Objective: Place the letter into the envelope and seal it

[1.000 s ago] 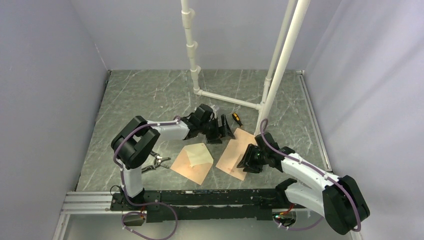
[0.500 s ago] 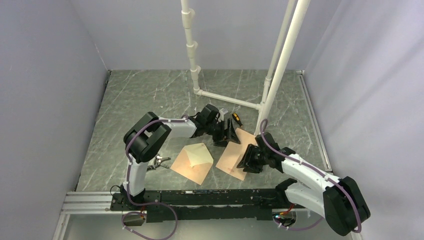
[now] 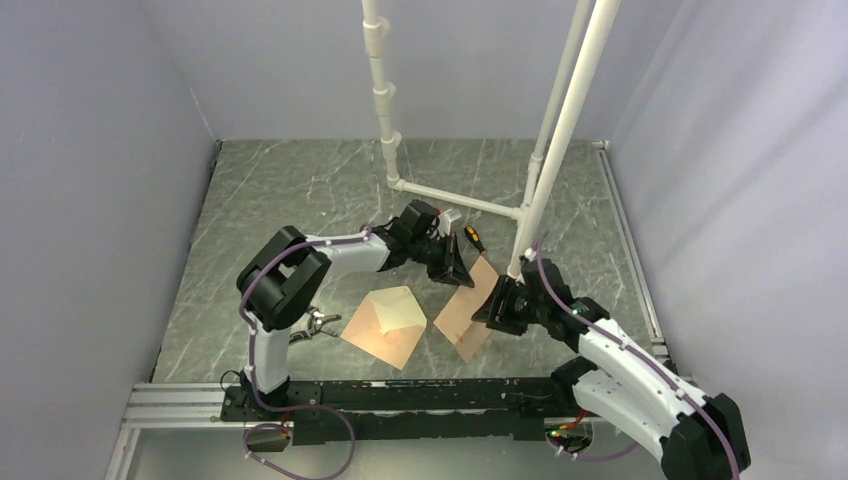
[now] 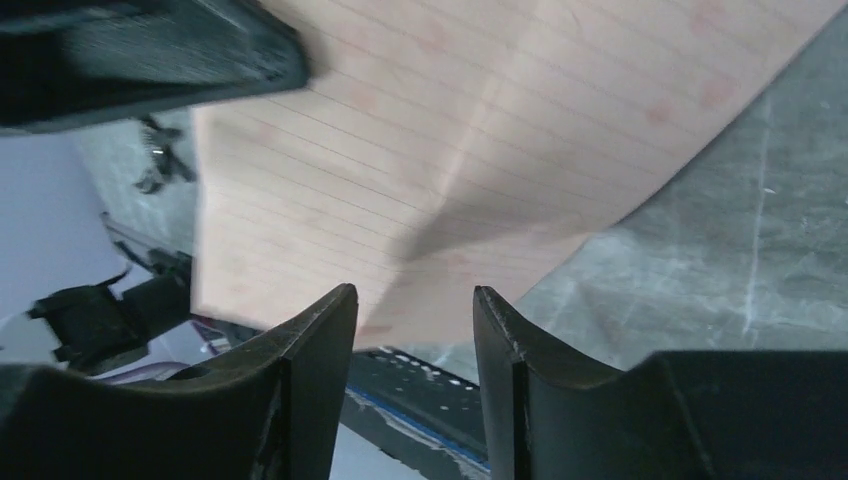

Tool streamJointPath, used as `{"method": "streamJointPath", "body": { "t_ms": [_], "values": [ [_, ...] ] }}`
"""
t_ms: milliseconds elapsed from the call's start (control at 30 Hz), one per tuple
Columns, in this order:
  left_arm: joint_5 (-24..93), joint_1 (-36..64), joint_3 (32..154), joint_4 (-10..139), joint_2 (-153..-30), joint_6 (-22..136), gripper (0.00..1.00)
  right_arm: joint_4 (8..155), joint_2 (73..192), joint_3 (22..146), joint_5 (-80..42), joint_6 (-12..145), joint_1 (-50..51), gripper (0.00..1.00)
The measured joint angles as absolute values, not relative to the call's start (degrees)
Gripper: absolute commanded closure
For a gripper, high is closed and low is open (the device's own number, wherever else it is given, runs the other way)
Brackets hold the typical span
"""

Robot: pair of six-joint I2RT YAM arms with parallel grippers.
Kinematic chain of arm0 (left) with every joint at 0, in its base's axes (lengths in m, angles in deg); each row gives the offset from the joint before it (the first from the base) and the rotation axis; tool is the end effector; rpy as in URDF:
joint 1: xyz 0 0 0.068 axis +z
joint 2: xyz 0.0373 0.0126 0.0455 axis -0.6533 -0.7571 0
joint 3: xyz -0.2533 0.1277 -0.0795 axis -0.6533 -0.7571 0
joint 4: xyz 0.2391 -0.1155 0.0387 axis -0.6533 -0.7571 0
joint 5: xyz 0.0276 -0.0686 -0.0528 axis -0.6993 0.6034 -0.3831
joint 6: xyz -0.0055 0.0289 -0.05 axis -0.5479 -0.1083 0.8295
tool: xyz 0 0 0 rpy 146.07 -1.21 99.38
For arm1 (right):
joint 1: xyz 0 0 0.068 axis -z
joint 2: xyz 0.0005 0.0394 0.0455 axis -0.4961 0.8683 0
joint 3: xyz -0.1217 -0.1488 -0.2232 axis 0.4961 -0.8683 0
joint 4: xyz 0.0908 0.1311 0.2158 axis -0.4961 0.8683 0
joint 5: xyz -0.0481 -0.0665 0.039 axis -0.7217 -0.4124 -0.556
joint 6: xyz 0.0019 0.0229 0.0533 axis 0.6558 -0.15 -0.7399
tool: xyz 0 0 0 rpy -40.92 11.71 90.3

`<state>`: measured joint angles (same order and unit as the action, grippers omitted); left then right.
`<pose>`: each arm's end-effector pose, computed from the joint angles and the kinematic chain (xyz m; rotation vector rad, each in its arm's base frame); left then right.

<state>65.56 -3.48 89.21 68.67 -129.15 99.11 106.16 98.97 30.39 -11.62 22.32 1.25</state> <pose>0.2939 -0.3235 0.1758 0.2341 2.6316 -1.5554 0.1290 0.0827 0.1818 0.3915 2.6225 0.8771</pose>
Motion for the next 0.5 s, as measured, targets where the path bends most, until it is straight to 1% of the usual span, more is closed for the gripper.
{"method": "streamJointPath", "body": {
  "t_ms": [133,233,367,500],
  "values": [
    [66.28,-2.87,89.78,63.07,-124.67,94.35,0.98,109.96,95.43,37.01,-12.75,23.46,1.25,0.37],
    [68.45,-1.78,90.64,57.26,-119.01,89.17,0.97,111.25,92.24,43.20,-14.11,24.03,1.25,0.28],
    [71.94,1.09,92.06,50.44,-108.63,82.68,0.98,109.92,88.22,48.64,-15.77,23.53,1.25,0.11],
    [72.95,4.39,96.16,45.94,-100.17,80.42,0.98,103.78,84.83,49.23,-16.05,20.53,1.25,0.06]
  ]
}}
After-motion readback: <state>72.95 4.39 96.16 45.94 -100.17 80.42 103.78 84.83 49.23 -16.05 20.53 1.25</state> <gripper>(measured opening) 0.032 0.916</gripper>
